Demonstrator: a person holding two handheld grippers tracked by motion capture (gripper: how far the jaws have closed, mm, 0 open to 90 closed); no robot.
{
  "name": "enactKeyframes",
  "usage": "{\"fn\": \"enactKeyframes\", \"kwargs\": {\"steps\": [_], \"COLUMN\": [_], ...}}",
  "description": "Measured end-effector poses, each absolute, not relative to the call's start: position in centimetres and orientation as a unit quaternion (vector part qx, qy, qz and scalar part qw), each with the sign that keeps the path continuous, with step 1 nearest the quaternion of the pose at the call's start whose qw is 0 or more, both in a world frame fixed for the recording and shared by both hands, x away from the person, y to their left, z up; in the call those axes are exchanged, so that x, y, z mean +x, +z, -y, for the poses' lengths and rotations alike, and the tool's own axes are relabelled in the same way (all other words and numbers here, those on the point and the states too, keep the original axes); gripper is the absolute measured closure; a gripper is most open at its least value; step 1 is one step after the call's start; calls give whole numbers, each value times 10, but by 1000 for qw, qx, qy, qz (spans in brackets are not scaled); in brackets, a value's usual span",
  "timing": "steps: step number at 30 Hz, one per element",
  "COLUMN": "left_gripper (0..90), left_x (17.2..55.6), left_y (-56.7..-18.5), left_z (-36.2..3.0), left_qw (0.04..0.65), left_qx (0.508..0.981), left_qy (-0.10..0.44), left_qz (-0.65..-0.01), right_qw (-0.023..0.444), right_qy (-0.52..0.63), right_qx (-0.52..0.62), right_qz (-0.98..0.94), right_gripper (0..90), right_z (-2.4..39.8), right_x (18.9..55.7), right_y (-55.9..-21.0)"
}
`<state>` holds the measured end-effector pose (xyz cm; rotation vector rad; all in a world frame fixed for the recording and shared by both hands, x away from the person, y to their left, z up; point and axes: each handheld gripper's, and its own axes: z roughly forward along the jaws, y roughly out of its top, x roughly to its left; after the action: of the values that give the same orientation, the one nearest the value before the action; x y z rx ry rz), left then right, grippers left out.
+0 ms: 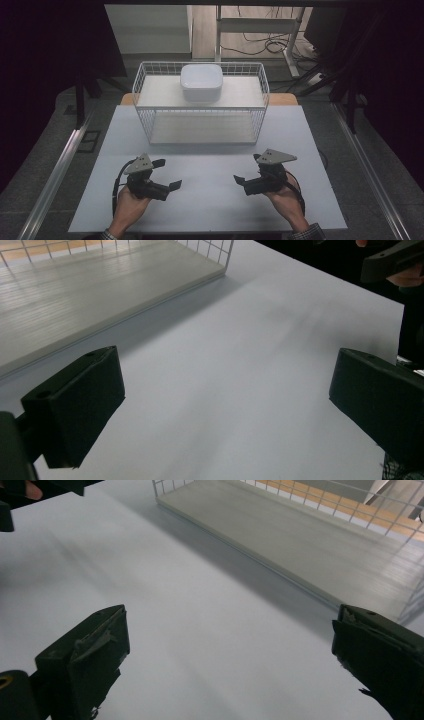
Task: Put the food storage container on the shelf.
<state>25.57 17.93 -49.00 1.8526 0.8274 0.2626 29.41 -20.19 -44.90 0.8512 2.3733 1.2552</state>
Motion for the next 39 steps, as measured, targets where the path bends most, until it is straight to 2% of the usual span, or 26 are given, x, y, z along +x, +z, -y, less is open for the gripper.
{"fn": "enactKeyframes", "kwargs": {"steps": [15,23,39], "left_gripper": [10,10,4], "left_x": [224,216,218], "left_y": [-505,-521,-541], "left_z": [-212,-225,-225], "left_qw": [498,459,413], "left_qx": [770,781,802], "left_qy": [143,148,117], "left_qz": [-371,-396,-416], "right_qw": [194,201,160], "right_qy": [425,413,336], "right_qx": [334,351,394], "right_qz": [-819,-816,-840], "right_gripper": [17,17,15], "right_z": [241,257,273], "right_x": [276,270,260], "right_y": [-463,-474,-509]}}
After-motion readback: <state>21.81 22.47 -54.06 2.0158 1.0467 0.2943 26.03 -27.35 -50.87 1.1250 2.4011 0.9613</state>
